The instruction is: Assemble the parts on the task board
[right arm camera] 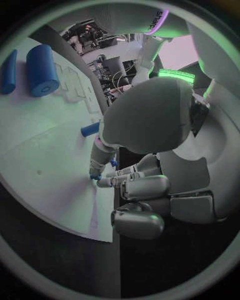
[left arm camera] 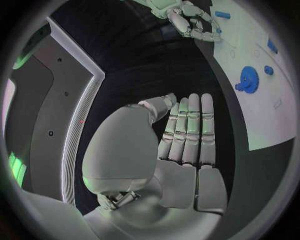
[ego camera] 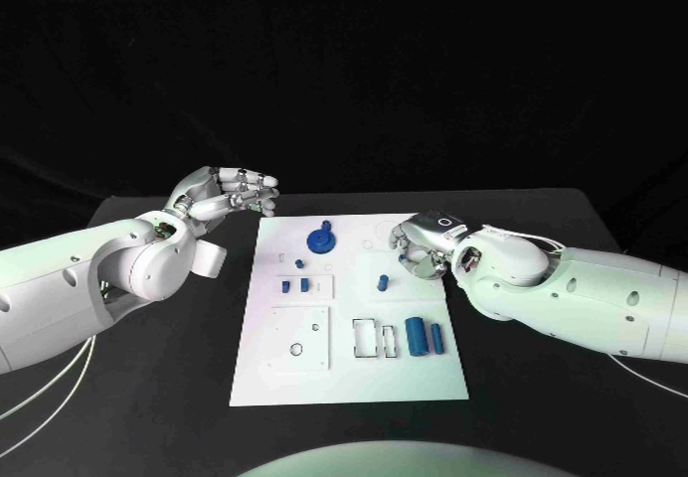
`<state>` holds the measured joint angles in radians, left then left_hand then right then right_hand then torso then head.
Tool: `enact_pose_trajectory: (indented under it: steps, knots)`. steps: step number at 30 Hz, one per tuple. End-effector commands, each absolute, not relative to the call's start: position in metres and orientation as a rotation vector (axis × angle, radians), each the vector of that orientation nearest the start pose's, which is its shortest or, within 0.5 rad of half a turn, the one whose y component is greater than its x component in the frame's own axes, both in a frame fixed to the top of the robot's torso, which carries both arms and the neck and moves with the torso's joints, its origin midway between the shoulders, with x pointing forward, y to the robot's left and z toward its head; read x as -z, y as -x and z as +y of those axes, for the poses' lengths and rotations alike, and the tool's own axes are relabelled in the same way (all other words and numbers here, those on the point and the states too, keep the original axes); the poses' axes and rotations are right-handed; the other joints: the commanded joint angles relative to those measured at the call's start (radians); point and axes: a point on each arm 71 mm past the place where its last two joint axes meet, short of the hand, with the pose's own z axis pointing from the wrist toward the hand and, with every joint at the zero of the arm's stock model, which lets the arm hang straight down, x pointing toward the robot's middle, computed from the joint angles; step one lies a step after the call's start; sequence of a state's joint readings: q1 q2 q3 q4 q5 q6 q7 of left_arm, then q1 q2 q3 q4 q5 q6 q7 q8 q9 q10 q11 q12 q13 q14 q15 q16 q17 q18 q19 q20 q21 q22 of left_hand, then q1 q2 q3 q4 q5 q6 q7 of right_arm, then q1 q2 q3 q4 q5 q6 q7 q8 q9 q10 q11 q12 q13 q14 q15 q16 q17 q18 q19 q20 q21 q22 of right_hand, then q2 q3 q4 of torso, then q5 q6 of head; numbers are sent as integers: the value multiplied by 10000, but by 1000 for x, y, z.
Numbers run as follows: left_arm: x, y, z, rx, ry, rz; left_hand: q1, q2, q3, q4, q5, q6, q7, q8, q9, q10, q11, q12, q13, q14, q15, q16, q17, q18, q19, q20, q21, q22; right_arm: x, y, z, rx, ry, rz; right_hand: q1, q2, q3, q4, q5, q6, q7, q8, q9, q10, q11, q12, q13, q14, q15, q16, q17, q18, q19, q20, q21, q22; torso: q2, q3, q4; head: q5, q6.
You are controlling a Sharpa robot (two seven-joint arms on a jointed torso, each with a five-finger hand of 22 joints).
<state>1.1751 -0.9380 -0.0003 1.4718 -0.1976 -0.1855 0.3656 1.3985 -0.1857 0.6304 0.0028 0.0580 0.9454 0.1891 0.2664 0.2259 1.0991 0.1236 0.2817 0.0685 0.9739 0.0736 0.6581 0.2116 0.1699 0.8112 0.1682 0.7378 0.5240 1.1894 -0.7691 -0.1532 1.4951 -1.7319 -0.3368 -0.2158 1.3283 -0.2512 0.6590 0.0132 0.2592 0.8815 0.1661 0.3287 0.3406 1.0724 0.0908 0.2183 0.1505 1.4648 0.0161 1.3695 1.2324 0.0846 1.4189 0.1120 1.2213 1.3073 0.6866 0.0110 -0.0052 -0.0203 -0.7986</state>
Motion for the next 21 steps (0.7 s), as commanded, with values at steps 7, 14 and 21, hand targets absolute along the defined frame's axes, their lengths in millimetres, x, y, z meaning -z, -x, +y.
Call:
enact_pose_trajectory:
  steps: [7,14,21]
  knots:
    - [176,-493,262,14891,9313,14892,-111,-26,-50,-5,-36,-50,62,-51,-17,-36,74,-47,15,-2,47,-76,22,78,-16,26,-79,-17,234,-471,-173,-4247,4357,16976,-7,-15,77,19,25,1448,-197,14,28,165,-25,33,-57,284,-99,27,-7,-119,66,-43,59,1209,3,-2,1,13,-23]
    - [176,-493,263,14881,9325,14928,-140,-32,-73,3,-37,-74,79,-69,-28,-55,92,-89,20,-26,66,-103,48,76,-28,44,-123,-38,236,-468,-171,-4301,4476,17083,-92,-115,48,88,25,1553,-200,35,46,-17,14,-104,-149,247,-65,-44,-107,-103,8,-22,-55,1180,-3,0,-11,34,-34]
    - [177,-493,263,14878,9322,14936,-154,-38,-86,6,-40,-90,87,-79,-34,-64,100,-108,22,-38,75,-114,62,75,-34,53,-146,-49,239,-466,-170,-4223,4534,17213,15,203,116,158,24,1994,-376,296,204,552,-176,107,-113,282,-209,7,-28,-128,91,-112,111,1275,-5,1,-6,19,-42]
